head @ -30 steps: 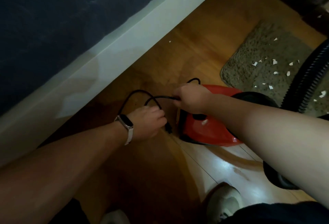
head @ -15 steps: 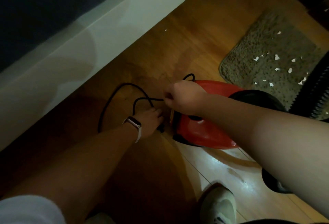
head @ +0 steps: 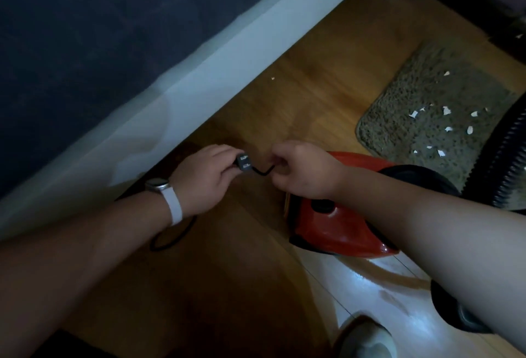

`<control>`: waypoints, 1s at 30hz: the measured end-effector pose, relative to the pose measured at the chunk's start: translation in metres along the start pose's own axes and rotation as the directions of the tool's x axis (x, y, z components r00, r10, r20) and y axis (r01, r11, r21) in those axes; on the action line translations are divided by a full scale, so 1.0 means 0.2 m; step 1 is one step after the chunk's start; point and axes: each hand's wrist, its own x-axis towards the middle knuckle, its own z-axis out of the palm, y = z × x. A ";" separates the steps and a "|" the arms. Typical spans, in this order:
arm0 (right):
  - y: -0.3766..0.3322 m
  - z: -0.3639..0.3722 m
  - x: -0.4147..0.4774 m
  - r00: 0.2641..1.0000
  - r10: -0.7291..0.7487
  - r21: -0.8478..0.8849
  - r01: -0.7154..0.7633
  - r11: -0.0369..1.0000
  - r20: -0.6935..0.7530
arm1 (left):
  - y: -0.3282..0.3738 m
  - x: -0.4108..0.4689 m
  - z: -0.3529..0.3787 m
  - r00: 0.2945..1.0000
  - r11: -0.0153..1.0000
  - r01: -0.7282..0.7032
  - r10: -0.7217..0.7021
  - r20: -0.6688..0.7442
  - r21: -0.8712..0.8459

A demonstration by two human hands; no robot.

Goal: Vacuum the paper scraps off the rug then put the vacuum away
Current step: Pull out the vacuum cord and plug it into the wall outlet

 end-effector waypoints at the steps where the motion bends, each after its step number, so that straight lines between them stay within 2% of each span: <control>1: -0.02 -0.01 0.00 1.000 -0.005 0.024 0.005 1.000 -0.019 | 0.02 0.01 -0.03 0.998 0.996 0.032 -0.037 -0.059 -0.079; 3: -0.06 -0.02 0.00 0.999 -0.001 0.083 0.005 0.997 -0.050 | 0.10 0.05 -0.09 0.981 0.966 0.092 -0.130 -0.146 -0.241; 5: -0.12 -0.03 0.03 0.997 -0.001 0.144 0.013 0.989 -0.081 | 0.20 0.08 -0.14 0.961 0.904 0.130 -0.216 -0.173 -0.409; 8: -0.18 -0.04 0.07 0.983 -0.053 0.228 0.092 0.969 -0.174 | 0.33 0.11 -0.19 0.938 0.764 0.119 -0.295 -0.180 -0.634; 11: -0.24 -0.04 0.08 0.979 -0.055 0.322 0.117 0.939 -0.195 | 0.41 0.13 -0.25 0.917 0.630 0.097 -0.358 -0.178 -0.770; 15: -0.28 -0.02 0.08 0.978 0.022 0.435 0.072 0.898 -0.208 | 0.46 0.14 -0.31 0.895 0.528 0.057 -0.402 -0.191 -0.847; 19: -0.33 -0.06 0.01 0.977 0.098 0.580 0.030 0.814 -0.189 | 0.53 0.17 -0.35 0.837 0.426 0.089 -0.521 -0.164 -0.901; 21: -0.40 -0.08 -0.07 0.969 0.147 0.652 0.020 0.758 -0.201 | 0.59 0.17 -0.37 0.796 0.358 0.121 -0.592 -0.125 -0.926; 24: -0.54 -0.14 -0.28 0.946 0.244 0.674 -0.037 0.737 -0.215 | 0.77 0.11 -0.45 0.696 0.179 0.186 -0.718 0.001 -0.966; 26: -0.65 -0.23 -0.47 0.932 0.297 0.699 -0.069 0.711 -0.210 | 0.93 0.07 -0.54 0.670 0.183 0.257 -0.742 0.039 -0.949; 30: -0.86 -0.50 -0.77 0.880 0.426 0.717 -0.158 0.679 -0.209 | 1.29 0.04 -0.81 0.709 0.221 0.328 -0.701 0.084 -0.918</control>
